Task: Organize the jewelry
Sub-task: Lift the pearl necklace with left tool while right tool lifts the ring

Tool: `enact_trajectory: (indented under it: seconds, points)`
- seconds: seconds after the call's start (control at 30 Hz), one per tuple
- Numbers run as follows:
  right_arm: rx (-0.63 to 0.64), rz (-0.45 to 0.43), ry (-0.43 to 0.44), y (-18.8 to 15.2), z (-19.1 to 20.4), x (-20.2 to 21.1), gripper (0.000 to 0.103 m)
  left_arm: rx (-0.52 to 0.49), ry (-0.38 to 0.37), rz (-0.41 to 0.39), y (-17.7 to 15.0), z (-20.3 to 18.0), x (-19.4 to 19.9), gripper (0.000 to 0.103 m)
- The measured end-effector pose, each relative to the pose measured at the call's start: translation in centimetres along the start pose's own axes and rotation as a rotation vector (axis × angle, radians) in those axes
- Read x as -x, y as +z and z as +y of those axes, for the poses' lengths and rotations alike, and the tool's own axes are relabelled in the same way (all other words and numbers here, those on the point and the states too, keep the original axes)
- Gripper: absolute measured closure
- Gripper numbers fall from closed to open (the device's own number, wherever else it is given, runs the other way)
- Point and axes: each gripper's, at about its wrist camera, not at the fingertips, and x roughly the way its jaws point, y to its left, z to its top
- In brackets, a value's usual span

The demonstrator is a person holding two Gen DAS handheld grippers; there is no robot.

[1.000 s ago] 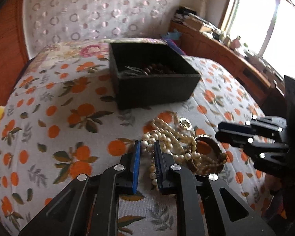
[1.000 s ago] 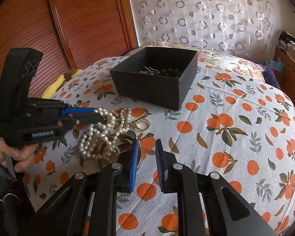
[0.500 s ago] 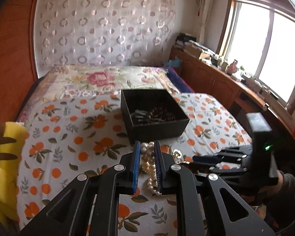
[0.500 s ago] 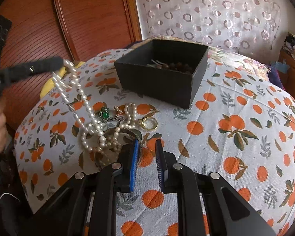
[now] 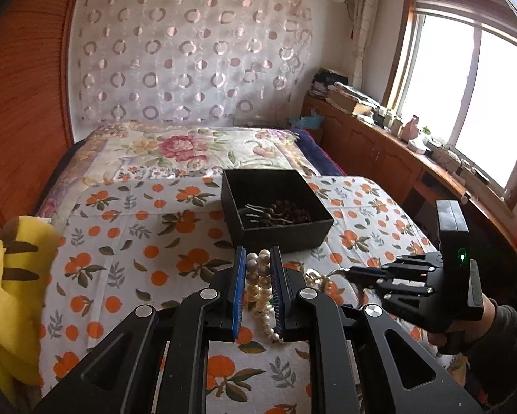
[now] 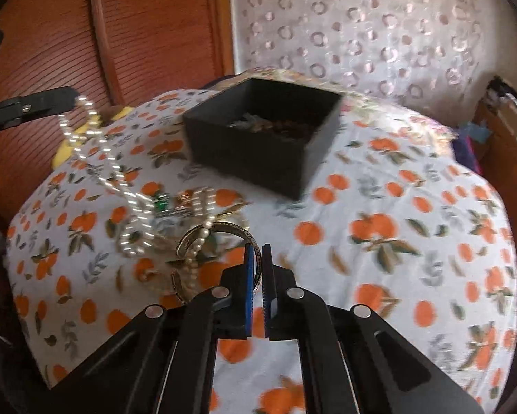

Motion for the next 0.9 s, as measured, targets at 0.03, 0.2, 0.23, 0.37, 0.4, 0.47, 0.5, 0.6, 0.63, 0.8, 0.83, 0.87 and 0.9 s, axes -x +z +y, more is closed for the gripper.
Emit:
enact_trajectory:
  seconds: [0.03,0.2,0.23,0.37,0.4,0.47,0.5,0.6,0.63,0.8,0.83,0.87,0.9]
  points:
    - [-0.001,-0.005,-0.012,0.1,-0.4,0.3,0.098,0.002,0.001,-0.005,0.1,0.1,0.2,0.09]
    - [0.059,-0.01,-0.079,0.6,-1.0,1.6,0.098,-0.003,0.0,-0.009,0.4,0.1,0.2,0.09]
    - [0.059,-0.006,-0.081,0.6,-1.3,1.7,0.098,-0.004,-0.002,-0.009,0.3,0.0,0.1,0.09]
    - [0.054,0.033,-0.144,0.5,-2.6,1.2,0.098,-0.009,-0.02,-0.003,0.2,-0.5,-0.3,0.09]
    - [0.051,0.036,-0.163,0.5,-2.9,1.0,0.098,-0.012,-0.022,0.0,0.2,-0.6,-0.4,0.09]
    - [0.026,0.048,-0.174,0.5,-3.5,0.4,0.098,-0.016,-0.028,0.005,0.1,-0.8,-0.7,0.09]
    - [0.016,0.052,-0.174,0.4,-3.6,0.1,0.098,-0.019,-0.03,0.007,0.0,-1.0,-0.8,0.09]
    - [-0.02,0.059,-0.17,0.5,-4.1,-0.8,0.098,-0.022,-0.035,0.016,-0.2,-1.1,-1.1,0.09]
    - [-0.029,0.054,-0.172,0.6,-4.2,-1.0,0.098,-0.022,-0.035,0.018,-0.2,-1.1,-1.2,0.09]
    - [-0.046,0.021,-0.171,1.4,-4.3,-0.8,0.098,-0.025,-0.032,0.016,-0.1,-1.1,-1.4,0.09]
    - [-0.042,0.009,-0.17,1.7,-4.2,-0.5,0.098,-0.027,-0.03,0.012,0.1,-1.1,-1.4,0.09]
    - [-0.041,0.001,-0.166,1.9,-4.2,-0.3,0.098,-0.028,-0.031,0.009,0.3,-1.1,-1.4,0.09]
    - [-0.04,-0.006,-0.163,2.1,-4.2,-0.1,0.098,-0.03,-0.032,0.004,0.6,-1.1,-1.4,0.09]
